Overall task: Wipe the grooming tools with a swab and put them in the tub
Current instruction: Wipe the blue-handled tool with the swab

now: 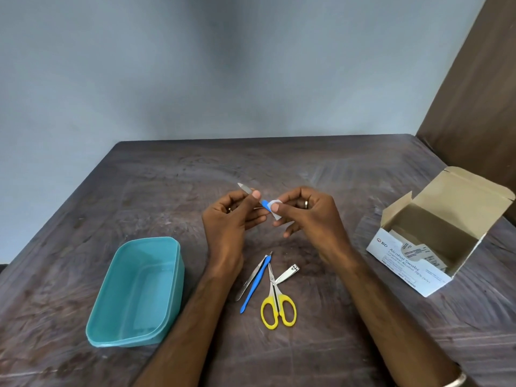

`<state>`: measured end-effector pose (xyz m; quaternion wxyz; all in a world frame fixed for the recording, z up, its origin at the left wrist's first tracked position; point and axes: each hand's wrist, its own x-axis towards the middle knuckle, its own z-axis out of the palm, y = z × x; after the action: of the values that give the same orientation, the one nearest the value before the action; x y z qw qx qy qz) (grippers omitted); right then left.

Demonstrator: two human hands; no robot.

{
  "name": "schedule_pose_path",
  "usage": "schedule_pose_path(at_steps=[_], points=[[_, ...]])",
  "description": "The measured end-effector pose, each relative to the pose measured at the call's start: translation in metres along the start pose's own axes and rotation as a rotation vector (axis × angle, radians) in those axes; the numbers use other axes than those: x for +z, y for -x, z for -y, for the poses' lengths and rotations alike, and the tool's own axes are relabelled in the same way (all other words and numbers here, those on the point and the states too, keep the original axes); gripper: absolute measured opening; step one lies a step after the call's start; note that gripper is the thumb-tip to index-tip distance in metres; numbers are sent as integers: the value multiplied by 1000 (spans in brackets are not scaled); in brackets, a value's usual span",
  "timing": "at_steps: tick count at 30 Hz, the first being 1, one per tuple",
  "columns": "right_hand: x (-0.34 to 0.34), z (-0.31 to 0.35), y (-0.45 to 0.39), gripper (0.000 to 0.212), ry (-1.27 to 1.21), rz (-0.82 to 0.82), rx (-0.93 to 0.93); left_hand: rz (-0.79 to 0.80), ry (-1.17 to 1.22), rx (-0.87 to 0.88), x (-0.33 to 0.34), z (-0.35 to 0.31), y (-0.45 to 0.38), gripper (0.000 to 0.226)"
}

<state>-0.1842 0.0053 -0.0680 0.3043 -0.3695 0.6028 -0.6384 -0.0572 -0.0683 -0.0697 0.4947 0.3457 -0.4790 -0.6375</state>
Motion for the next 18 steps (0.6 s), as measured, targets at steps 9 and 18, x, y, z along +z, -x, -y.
schedule_pose_path(at_steps=[9,18], points=[[1,4,3,10,-34,-3,5,7,44,10,-3,1,-2,19],[6,9,7,10,-366,86,244,67,101,31,-11,5,-13,7]])
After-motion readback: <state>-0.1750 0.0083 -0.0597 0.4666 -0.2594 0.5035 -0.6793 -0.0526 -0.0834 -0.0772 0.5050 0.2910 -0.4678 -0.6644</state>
